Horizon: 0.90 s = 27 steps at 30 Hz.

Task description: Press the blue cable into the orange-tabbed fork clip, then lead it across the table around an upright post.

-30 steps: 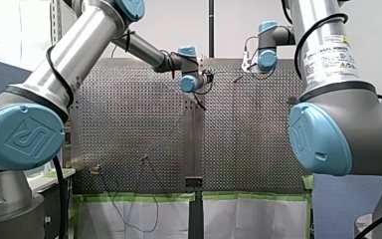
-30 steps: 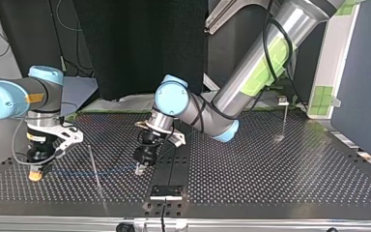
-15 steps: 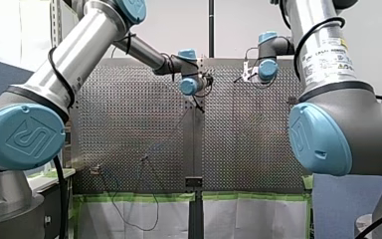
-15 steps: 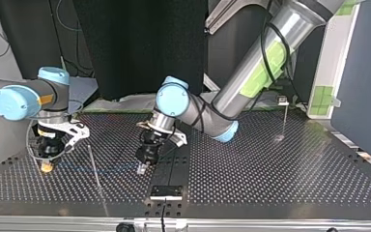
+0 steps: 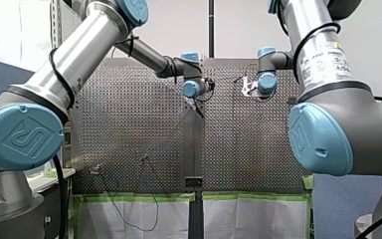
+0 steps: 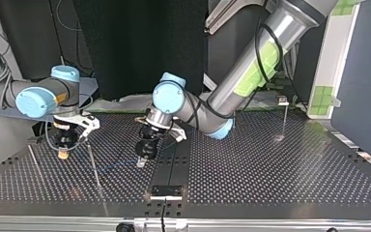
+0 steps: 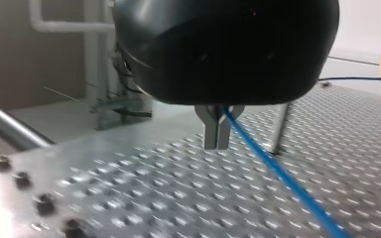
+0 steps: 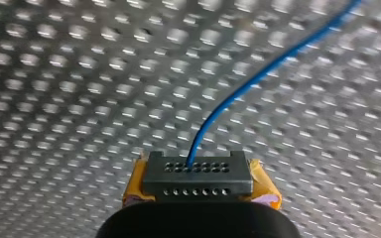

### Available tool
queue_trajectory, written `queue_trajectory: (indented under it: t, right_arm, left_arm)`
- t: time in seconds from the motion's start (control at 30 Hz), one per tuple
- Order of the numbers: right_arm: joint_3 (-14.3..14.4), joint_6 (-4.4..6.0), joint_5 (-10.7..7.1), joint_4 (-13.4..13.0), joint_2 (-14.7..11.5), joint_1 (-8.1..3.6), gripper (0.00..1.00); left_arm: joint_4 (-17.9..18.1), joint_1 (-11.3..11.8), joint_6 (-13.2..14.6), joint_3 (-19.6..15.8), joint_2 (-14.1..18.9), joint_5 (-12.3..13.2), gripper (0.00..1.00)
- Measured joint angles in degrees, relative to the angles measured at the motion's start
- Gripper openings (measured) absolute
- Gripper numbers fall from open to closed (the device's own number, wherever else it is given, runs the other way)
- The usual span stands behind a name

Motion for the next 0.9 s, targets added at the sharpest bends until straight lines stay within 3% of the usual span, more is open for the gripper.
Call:
queue_trajectory:
  t: [0.2, 0.57, 0.87, 0.9]
  right_arm:
    - [0.97, -0.14, -0.08, -1.2, 2.09, 0.06, 0.0]
    - [3.88, -0.41, -0.47, -4.62, 3.65, 0.2, 0.0]
    - [7.15, -1.6, -0.77, -8.1, 5.62, -0.42, 0.0]
    - [7.39, -1.81, -0.82, -8.42, 5.76, -0.49, 0.0]
  left_arm:
    - [-0.8, -0.35, 1.48, -0.01, -1.05, -0.91, 0.0]
    - [-1.17, -0.41, 1.86, -0.02, -1.15, -1.65, 0.0]
    - [-2.52, -0.37, 3.03, -0.02, -1.13, -2.29, 0.0]
    - [-2.54, -0.34, 3.08, -0.02, -1.13, -2.44, 0.04]
